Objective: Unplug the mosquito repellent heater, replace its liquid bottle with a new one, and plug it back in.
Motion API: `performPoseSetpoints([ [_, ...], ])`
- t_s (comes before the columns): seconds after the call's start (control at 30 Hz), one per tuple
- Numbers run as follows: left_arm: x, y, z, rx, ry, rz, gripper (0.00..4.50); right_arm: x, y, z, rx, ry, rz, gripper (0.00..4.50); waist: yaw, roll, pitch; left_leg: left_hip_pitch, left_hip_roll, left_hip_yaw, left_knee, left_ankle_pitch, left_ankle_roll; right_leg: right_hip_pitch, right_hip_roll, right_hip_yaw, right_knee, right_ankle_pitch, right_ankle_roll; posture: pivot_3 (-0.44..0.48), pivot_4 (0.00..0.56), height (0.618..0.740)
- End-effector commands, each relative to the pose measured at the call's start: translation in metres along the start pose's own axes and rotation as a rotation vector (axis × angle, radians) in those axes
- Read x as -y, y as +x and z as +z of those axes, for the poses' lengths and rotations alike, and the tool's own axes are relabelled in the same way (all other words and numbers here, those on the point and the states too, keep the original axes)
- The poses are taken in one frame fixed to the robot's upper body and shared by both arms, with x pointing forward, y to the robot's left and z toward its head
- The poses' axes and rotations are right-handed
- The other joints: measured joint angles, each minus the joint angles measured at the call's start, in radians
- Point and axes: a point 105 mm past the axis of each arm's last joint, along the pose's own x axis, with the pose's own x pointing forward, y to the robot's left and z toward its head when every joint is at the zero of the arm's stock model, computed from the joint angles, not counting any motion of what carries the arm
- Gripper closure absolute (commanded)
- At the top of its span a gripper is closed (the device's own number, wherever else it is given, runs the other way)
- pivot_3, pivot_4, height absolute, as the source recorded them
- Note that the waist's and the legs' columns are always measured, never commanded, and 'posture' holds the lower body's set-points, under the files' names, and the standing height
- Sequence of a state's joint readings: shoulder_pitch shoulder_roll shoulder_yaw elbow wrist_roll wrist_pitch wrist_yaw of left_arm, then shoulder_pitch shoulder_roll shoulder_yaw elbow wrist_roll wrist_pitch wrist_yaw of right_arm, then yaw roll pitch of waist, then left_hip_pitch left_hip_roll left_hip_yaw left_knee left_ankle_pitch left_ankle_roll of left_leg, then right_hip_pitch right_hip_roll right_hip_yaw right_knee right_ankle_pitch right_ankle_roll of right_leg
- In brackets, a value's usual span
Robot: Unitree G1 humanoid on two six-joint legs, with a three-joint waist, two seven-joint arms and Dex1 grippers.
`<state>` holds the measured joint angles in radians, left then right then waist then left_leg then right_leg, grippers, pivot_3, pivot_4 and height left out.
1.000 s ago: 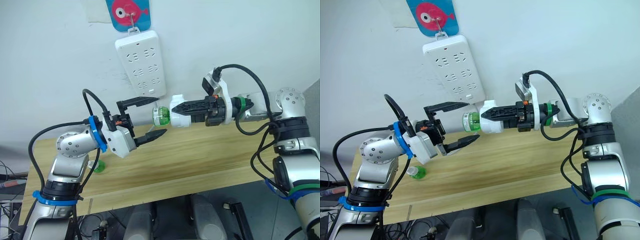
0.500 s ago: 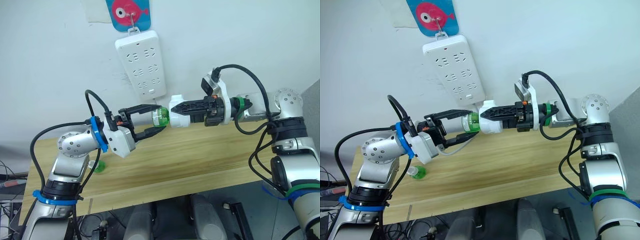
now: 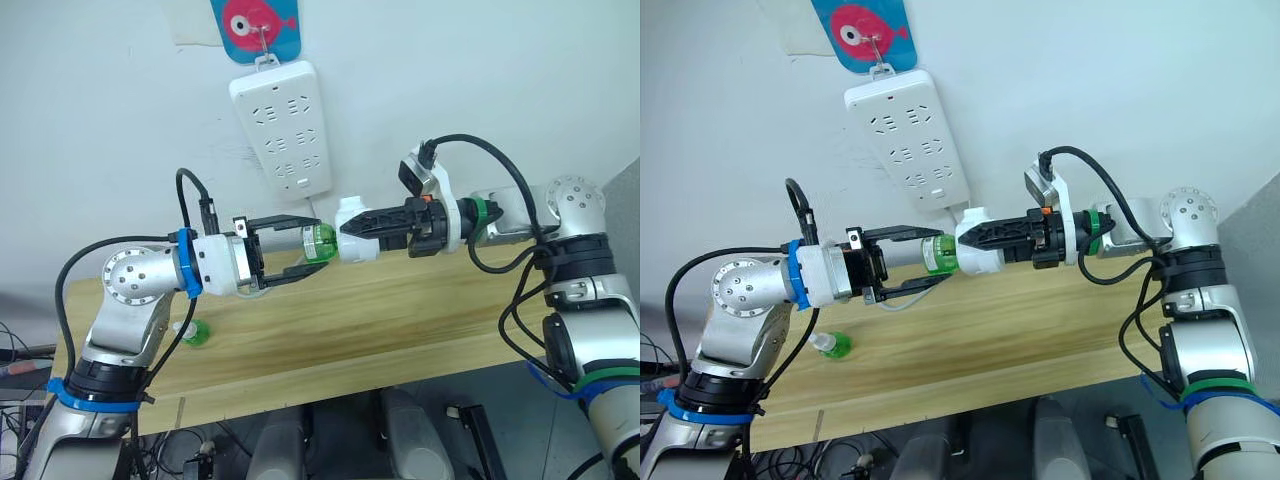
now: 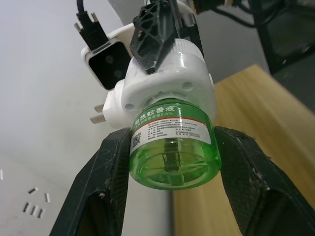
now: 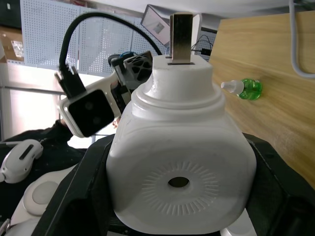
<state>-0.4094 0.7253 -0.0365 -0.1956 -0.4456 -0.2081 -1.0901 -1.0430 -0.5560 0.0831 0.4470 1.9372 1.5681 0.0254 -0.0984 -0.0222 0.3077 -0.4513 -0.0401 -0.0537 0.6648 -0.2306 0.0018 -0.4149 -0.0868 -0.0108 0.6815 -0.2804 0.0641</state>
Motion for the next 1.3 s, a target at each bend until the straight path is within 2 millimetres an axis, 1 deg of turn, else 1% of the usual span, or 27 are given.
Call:
performPoseSetpoints([
  [0.03, -0.008, -0.001, 0.017, 0.043, -0.050, 0.000, 2.23, -0.015, -0.002, -0.003, -0.018, -0.062, 0.046, 1.49, 0.000, 0.000, 0.000, 0.000, 0.000, 0.000, 0.000, 0.000, 0.000, 0.000, 0.000, 0.000, 0.000, 0.000, 0.000, -0.126, 0.274, 0.734],
  [0.17, -0.008, 0.001, 0.025, 0.060, -0.149, -0.016, 2.23, -0.017, -0.001, -0.005, -0.028, -0.076, 0.044, 1.49, -0.001, 0.000, 0.000, 0.000, 0.000, 0.000, 0.000, 0.000, 0.000, 0.000, 0.000, 0.000, 0.000, 0.000, 0.000, -0.125, 0.274, 0.734],
  [0.4, -0.015, 0.003, 0.041, 0.118, -0.380, -0.034, 2.23, -0.019, -0.001, -0.013, -0.065, -0.091, 0.052, 1.49, 0.001, 0.000, 0.000, 0.000, 0.000, 0.000, 0.001, 0.000, 0.000, 0.000, 0.001, 0.000, 0.000, 0.000, 0.000, -0.128, 0.276, 0.734],
  [0.6, -0.019, 0.000, 0.050, 0.157, -0.599, -0.055, 2.23, -0.020, -0.004, -0.019, -0.093, -0.092, 0.063, 1.49, 0.001, 0.000, 0.000, 0.000, 0.000, 0.000, 0.001, 0.000, 0.000, 0.000, 0.001, 0.000, 0.001, 0.000, 0.000, -0.133, 0.275, 0.734],
  [0.93, -0.018, -0.010, 0.054, 0.180, -0.955, -0.079, 2.23, -0.024, -0.006, -0.026, -0.132, -0.094, 0.082, 1.49, 0.000, 0.000, 0.000, 0.000, 0.000, 0.000, 0.002, 0.000, 0.000, 0.000, 0.001, 0.000, 0.001, 0.000, 0.000, -0.135, 0.282, 0.734],
  [1.0, -0.015, -0.012, 0.051, 0.156, -1.041, -0.078, 2.23, -0.025, -0.006, -0.026, -0.135, -0.096, 0.085, 1.49, -0.001, 0.000, 0.000, 0.000, 0.000, 0.000, 0.002, 0.000, 0.000, 0.000, 0.001, 0.000, 0.001, 0.000, 0.000, -0.136, 0.285, 0.734],
  [1.1, -0.017, -0.013, 0.050, 0.158, -1.098, -0.055, 2.23, -0.026, -0.005, -0.024, -0.133, -0.098, 0.090, 1.49, 0.000, 0.000, 0.000, 0.000, 0.000, -0.001, 0.003, 0.000, 0.000, 0.000, 0.001, 0.000, 0.001, 0.000, 0.000, -0.135, 0.287, 0.734],
  [1.3, -0.014, -0.014, 0.046, 0.128, -1.128, -0.042, 2.23, -0.026, -0.005, -0.023, -0.130, -0.096, 0.089, 1.49, 0.000, 0.000, 0.000, 0.000, 0.000, 0.000, 0.003, 0.000, 0.000, 0.000, 0.001, 0.000, 0.001, 0.000, 0.000, -0.134, 0.286, 0.734],
])
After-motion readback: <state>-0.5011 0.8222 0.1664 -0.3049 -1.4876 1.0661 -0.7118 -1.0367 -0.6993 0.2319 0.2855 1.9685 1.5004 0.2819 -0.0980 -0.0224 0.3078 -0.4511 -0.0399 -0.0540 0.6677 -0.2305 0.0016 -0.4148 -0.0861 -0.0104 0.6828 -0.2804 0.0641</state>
